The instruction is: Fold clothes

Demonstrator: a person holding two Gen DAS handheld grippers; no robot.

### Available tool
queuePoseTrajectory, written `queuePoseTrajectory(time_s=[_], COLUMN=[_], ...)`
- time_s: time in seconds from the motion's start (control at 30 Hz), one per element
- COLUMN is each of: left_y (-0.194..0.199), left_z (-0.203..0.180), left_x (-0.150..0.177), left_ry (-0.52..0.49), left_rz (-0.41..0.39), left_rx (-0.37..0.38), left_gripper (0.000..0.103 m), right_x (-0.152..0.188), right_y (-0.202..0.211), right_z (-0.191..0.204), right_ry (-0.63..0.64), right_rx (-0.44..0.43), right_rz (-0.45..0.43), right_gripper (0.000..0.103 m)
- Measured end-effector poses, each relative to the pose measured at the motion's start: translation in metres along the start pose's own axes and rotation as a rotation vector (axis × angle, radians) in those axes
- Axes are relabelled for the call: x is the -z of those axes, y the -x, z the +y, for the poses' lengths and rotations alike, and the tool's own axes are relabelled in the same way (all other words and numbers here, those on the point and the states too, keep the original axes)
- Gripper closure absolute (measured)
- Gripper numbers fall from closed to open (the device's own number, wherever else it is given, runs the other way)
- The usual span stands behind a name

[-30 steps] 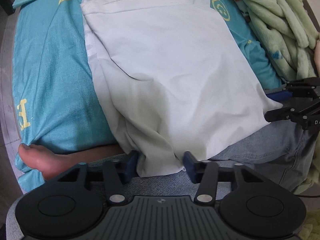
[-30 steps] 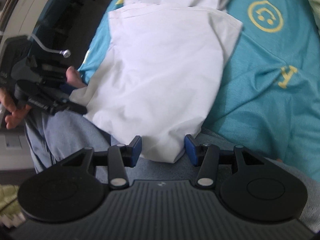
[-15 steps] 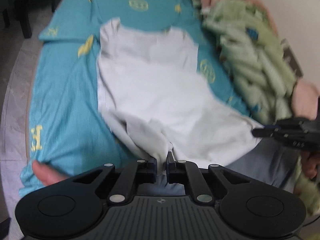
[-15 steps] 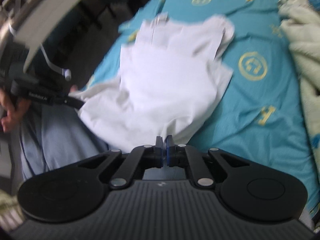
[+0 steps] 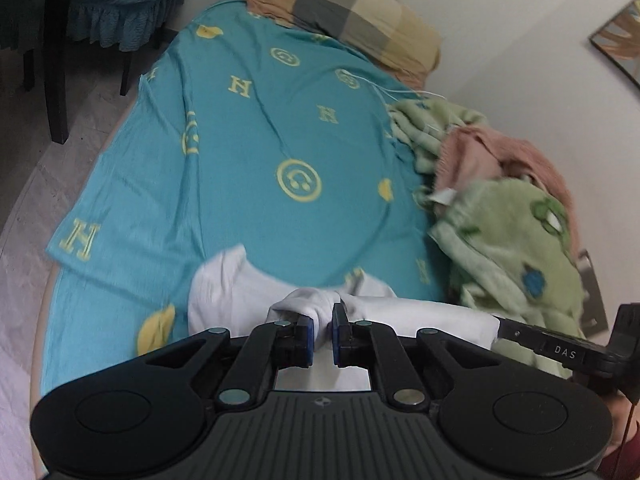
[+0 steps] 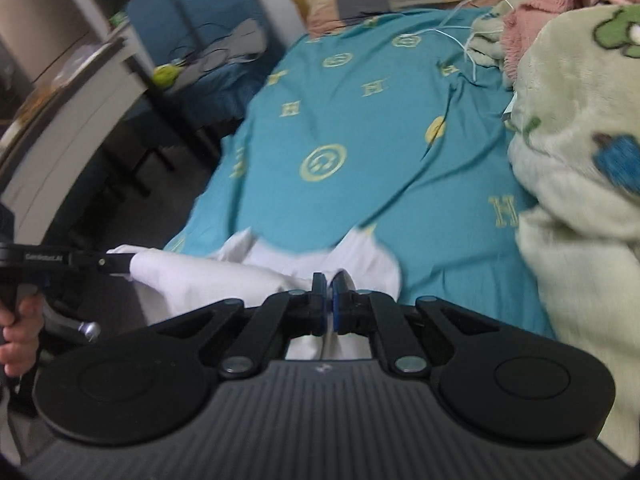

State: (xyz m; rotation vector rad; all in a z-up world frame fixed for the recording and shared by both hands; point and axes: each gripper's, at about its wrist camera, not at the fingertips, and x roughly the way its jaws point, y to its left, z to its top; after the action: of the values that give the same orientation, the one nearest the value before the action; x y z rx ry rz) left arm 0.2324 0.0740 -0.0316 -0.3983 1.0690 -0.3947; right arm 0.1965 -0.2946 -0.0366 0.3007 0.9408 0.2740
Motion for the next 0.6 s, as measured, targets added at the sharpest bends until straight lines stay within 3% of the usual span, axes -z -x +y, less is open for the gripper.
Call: queuePoseTrajectory(time_s=[0.1, 0.23, 0.4, 0.47, 0.5, 0.53, 0.6], left_y=[-0.054, -0.111, -0.127, -0.124, -0.120, -0.112, -0.091], left_z=[0.024, 0.052, 0.066, 0.067, 0.064, 0.061, 0.053], left_x=[-0.024, -0.030, -0.025, -0.022, -0.021, -0.017, -0.008], left_ry=[0.034, 0.060, 0.061, 0.052, 0.040, 0.024, -0.015], left_rz=[0.008, 0.029, 0.014, -0.005, -0.019, -0.042, -0.097], left_rx=[-0.034, -0.060, -0.032, -0.020, -0.018, -0.028, -0.063], left_gripper=[0.094, 0.093, 0.090, 0.083, 0.073, 0.054, 0.034], right_x=[-0.020, -0.026, -0.009, -0.005, -0.003, -0.001, 0.003], right_y=[-0.057, -0.120, -0.145, -0.135, -0.131, -0.126, -0.115], right_z=[-0.022, -0.051, -0.065, -0.066, -0.066, -0.066, -0.065], right_ry=[-0.050, -0.130, -0.163, -0.185, -0.197, -0.208, -0.219], right_rx=[0.012, 0.007, 0.001, -0.008, -0.012, -0.016, -0.023], right_rz=[0.024, 0.048, 0.025, -0.004, -0.018, -0.033, -0.062], right_gripper=[0.097, 0.097, 0.096, 0.095, 0.094, 0.094, 0.093])
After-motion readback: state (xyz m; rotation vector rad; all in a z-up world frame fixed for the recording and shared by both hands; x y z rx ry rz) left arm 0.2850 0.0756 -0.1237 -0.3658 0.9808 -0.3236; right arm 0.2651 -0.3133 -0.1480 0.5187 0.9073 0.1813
